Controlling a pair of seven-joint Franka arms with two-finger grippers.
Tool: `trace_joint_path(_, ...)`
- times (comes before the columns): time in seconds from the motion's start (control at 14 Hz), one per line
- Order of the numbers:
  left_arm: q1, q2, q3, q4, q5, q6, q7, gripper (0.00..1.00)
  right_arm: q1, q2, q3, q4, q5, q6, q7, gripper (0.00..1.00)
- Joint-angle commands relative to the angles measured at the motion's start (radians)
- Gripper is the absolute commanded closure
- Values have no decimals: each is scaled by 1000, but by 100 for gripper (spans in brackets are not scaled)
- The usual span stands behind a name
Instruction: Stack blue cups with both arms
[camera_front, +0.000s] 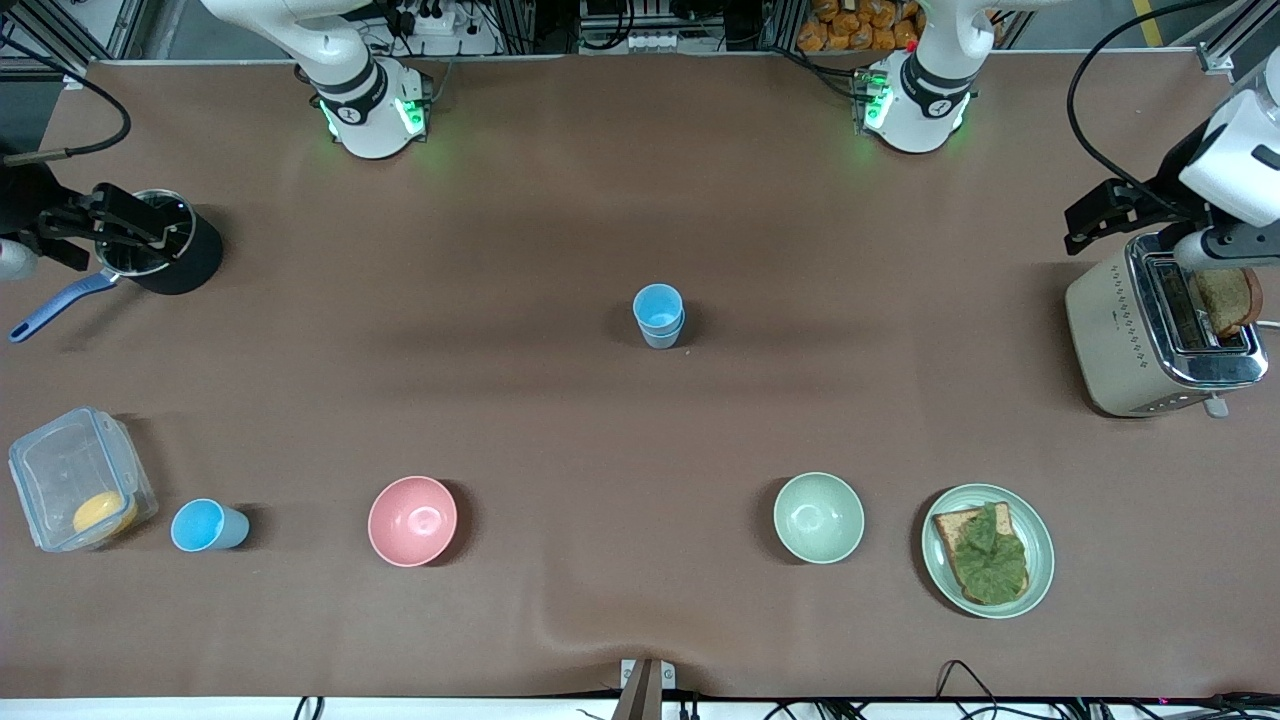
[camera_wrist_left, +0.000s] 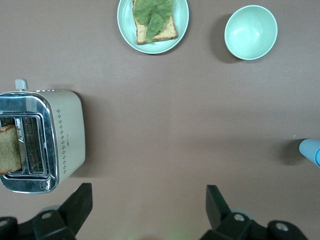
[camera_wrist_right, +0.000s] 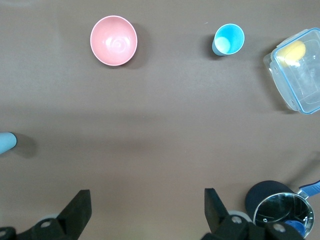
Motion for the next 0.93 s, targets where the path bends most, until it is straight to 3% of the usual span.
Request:
trace_joint_path(0.0, -1, 16, -2, 32, -20, -25, 29, 0, 3, -14, 2, 0, -13, -4, 7, 0)
trace_joint_path(0.86, -9, 32, -16, 32, -38, -22, 11, 0, 3, -11, -1, 0, -13, 1, 7, 0)
